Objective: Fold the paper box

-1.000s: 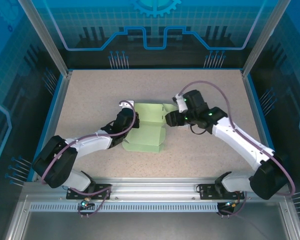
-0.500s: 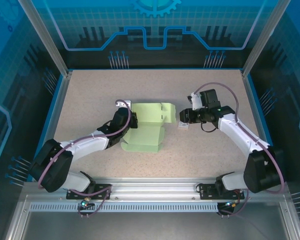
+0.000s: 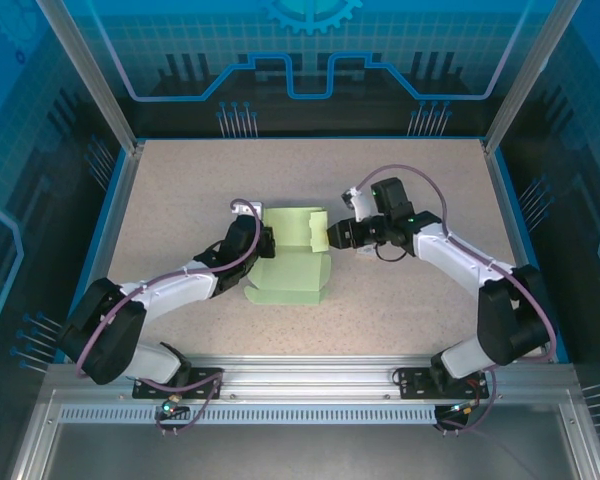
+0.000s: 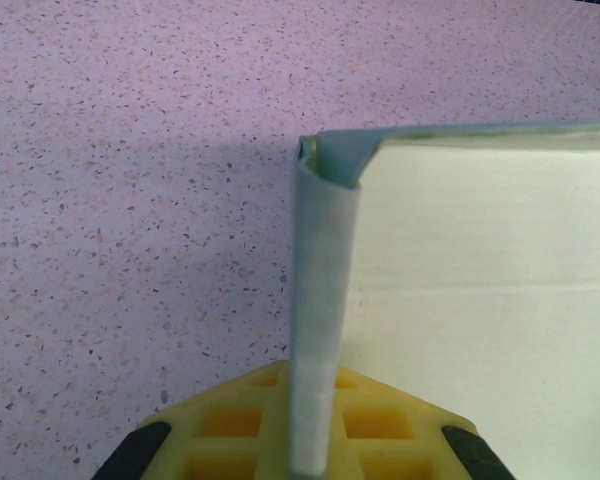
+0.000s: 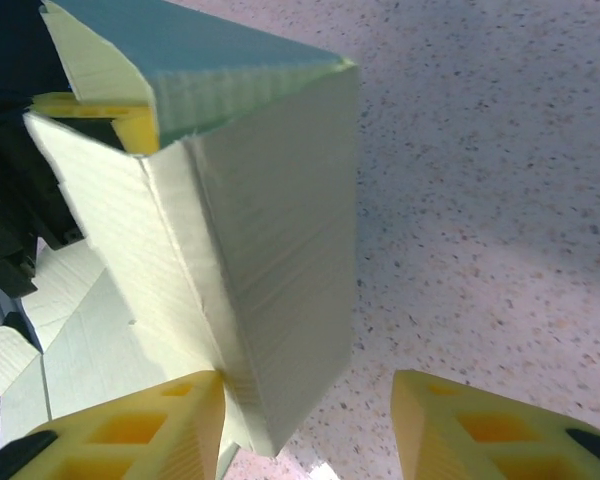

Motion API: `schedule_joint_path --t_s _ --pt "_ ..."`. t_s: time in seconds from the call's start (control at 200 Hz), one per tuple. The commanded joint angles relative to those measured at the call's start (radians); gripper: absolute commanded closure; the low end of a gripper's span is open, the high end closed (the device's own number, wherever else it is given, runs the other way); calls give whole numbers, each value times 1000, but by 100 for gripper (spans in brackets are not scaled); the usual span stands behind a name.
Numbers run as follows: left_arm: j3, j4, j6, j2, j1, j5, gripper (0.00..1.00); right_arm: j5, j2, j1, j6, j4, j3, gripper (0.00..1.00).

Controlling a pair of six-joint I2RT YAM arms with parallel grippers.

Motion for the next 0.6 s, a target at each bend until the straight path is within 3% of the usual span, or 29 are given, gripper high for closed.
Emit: schedule_joint_path --t_s 0.0,0.23,0.45,0.595 --pt "17 -3 -4 0 0 41 91 -13 20 23 3 40 52 50" --pt "18 0 -4 1 -6 49 91 131 31 78 -18 -8 91 52" --pt "21 1 -1 1 -14 49 91 357 59 146 -4 -98 154 66" --pt "24 -1 -5 -4 -19 50 91 569 103 215 20 -176 214 73"
